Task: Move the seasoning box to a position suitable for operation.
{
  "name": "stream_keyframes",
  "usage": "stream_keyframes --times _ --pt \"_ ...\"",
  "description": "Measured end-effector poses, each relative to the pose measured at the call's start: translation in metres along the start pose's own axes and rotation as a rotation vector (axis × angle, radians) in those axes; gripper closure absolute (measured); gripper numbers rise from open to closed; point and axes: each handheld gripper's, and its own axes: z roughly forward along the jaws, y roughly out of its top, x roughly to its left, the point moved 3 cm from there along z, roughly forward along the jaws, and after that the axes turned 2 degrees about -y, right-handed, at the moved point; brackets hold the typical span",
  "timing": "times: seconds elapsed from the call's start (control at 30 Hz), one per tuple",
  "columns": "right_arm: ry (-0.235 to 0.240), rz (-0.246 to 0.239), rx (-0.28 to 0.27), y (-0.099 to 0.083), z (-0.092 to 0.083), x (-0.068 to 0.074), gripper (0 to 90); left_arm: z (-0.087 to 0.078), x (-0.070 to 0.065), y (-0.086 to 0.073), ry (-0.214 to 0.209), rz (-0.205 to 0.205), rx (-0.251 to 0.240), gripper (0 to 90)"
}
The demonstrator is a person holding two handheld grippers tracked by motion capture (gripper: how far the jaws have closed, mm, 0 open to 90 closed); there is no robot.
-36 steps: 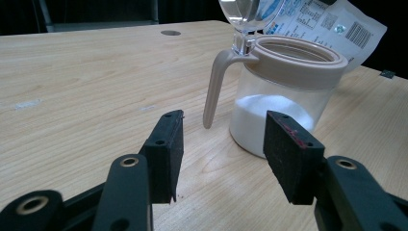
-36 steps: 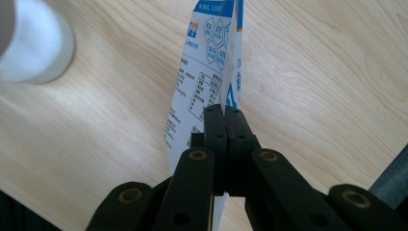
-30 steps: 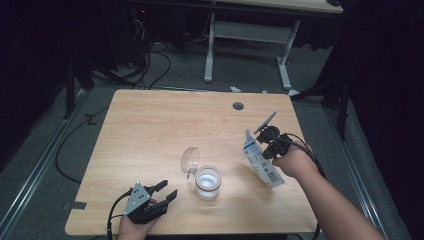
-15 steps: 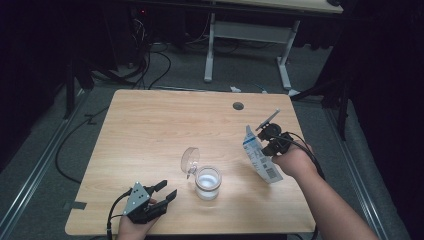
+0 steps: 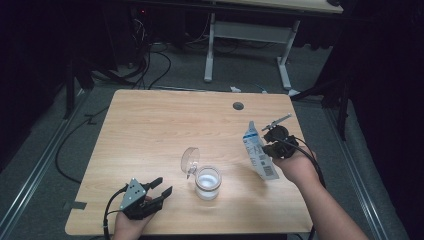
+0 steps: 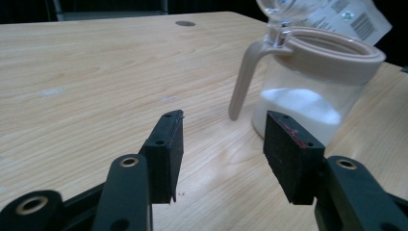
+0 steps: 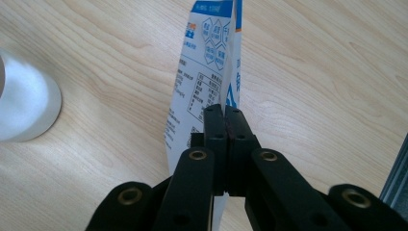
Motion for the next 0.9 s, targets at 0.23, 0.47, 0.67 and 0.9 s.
stream_keyframes --times 0.23,0.47,0.67,0.9 --pt "-0.002 0.025 -0.046 -0.011 0.003 -0.003 90.0 0.001 0.017 0.003 0.053 -0.007 0.019 49.4" --pt "0.009 0.048 -0.089 -0.017 0.004 -0.006 90.0 -0.002 0.017 0.005 0.054 -0.004 0.012 49.3" --pt "0.007 0.051 -0.120 -0.017 0.001 -0.005 90.0 -0.002 0.018 0.007 0.052 -0.015 0.000 49.1" --pt "0.020 0.060 -0.161 -0.019 -0.001 -0.004 90.0 -0.003 0.019 0.010 0.051 -0.022 -0.006 48.9"
